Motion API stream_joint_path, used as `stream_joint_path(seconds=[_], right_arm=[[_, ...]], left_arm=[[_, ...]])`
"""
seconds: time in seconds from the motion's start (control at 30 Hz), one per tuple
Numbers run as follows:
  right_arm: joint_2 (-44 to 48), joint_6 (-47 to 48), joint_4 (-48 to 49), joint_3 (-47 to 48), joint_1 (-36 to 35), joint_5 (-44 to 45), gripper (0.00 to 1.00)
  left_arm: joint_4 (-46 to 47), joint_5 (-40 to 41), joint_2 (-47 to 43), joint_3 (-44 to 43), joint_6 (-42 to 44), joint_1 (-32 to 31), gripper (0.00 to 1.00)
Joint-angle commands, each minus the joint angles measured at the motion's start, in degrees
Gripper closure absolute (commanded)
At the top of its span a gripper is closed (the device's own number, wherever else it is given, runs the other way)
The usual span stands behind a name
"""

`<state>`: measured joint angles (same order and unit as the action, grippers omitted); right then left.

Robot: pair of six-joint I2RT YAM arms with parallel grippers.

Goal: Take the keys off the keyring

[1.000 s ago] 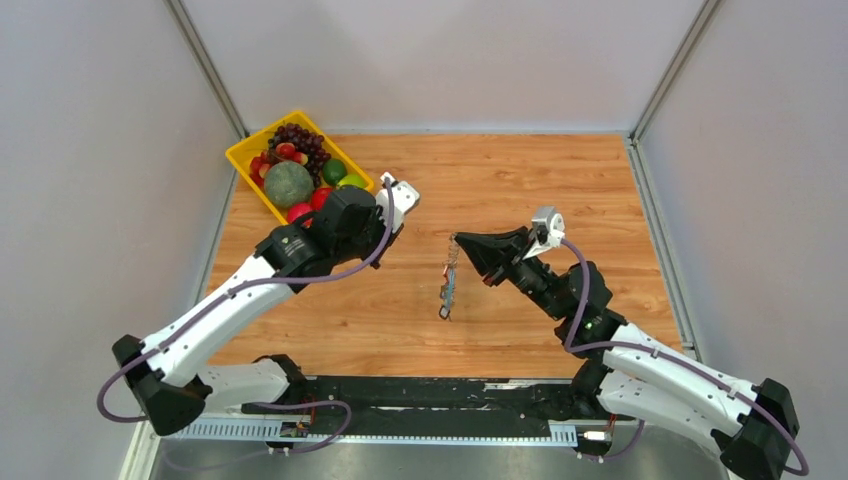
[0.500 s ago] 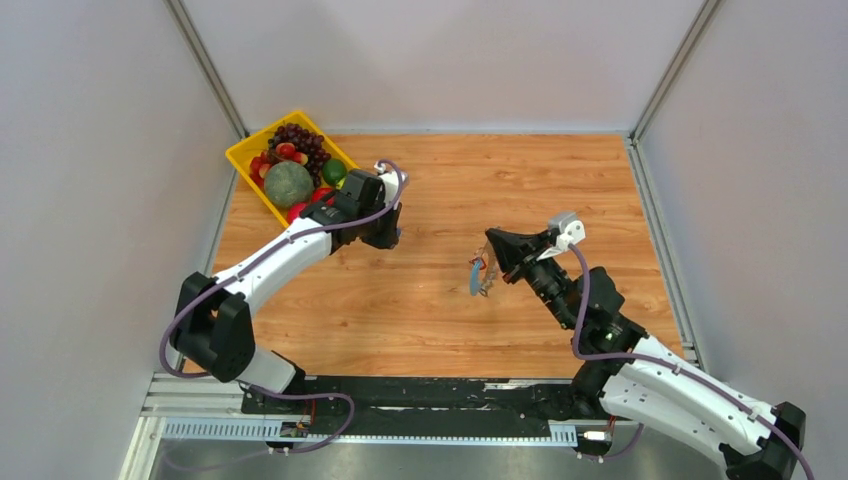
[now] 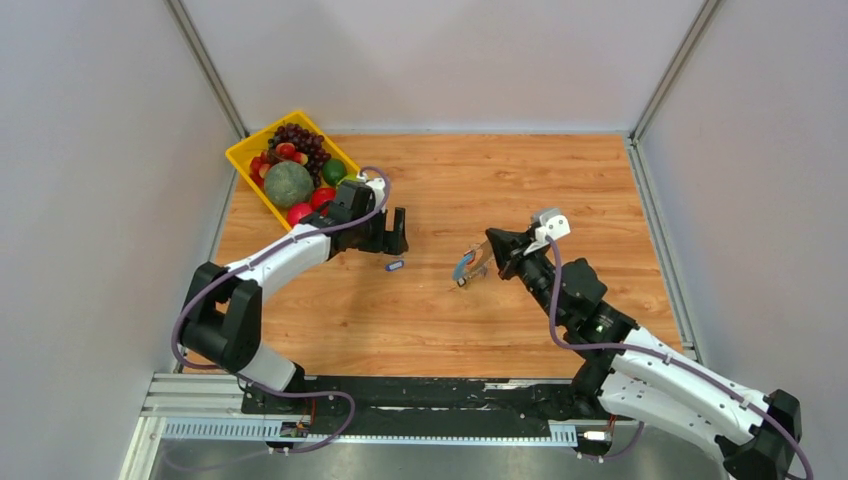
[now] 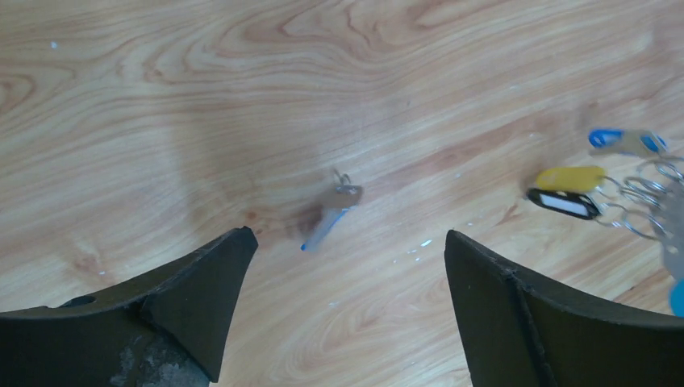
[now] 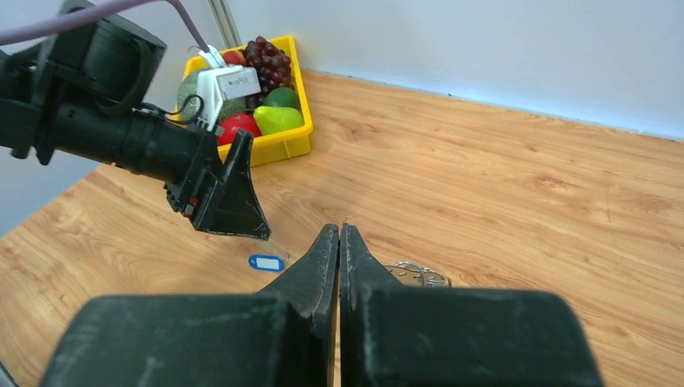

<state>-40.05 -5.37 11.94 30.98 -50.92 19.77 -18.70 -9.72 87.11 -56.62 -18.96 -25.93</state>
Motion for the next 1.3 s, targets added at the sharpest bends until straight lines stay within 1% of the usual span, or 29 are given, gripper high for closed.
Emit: stream_joint_path(seconds=[0.0, 0.17, 0.27, 0.43, 0.57, 0.87, 1.07, 1.1, 1.13, 1.2, 1.23, 1.27], right_arm=[[-2.56, 1.04, 0.07, 4.66, -0.02, 2.41, 1.0], [-8.94, 1.15, -2.32, 8.58, 0.96, 3.05, 1.0], [-14.83, 0.48, -4.87, 12.31, 3.54, 1.98, 1.0], [-24.59, -1.69, -5.39, 16.79, 10.69, -2.15, 1.0], [-32.88, -1.5, -4.03, 20.12, 16.6, -4.64, 1.0], [-53.49, -3.28, -2.7, 30.55, 27.75, -4.48, 1.0], [-61.15, -4.57, -2.56, 35.28, 32.37, -4.45, 1.0], [-61.75, -4.72, -2.76, 35.78, 32.94, -4.67, 0.96], [-62.09, -4.96, -3.1, 36.24, 33.5, -4.69, 0.78], [-61.83, -7.29, -4.95, 36.87, 34.15, -2.08, 0.21], [-61.19, -8.3, -6.21, 37.17, 34.33, 0.91, 0.05], [-60.38, -8.35, -6.87, 37.03, 34.47, 2.35, 0.01]], left_arm=[[7.69, -1.3, -5.45, 1.87, -2.41, -0.04, 0.01], [9.2, 0.45, -13.16, 4.82, -1.54, -0.07, 0.0], [9.43, 0.93, -17.33, 6.79, -3.1, -0.08, 0.0], [13.16, -0.78, -22.89, 12.3, -7.74, -0.07, 0.0], [14.49, -0.23, -27.13, 16.95, -8.57, -0.07, 0.0], [11.6, 2.62, -36.19, 19.3, -6.64, -0.06, 0.0], [9.39, 3.12, -39.83, 19.83, -4.1, -0.08, 0.0], [9.17, 3.3, -40.35, 19.94, -3.82, -0.06, 0.0], [8.91, 3.69, -41.41, 20.07, -3.26, -0.08, 0.0], [8.8, 4.46, -43.28, 20.66, -2.76, -0.04, 0.0], [8.58, 4.89, -43.88, 20.8, -3.08, -0.06, 0.0], [8.28, 6.62, -45.08, 20.92, -3.92, -0.03, 0.0]])
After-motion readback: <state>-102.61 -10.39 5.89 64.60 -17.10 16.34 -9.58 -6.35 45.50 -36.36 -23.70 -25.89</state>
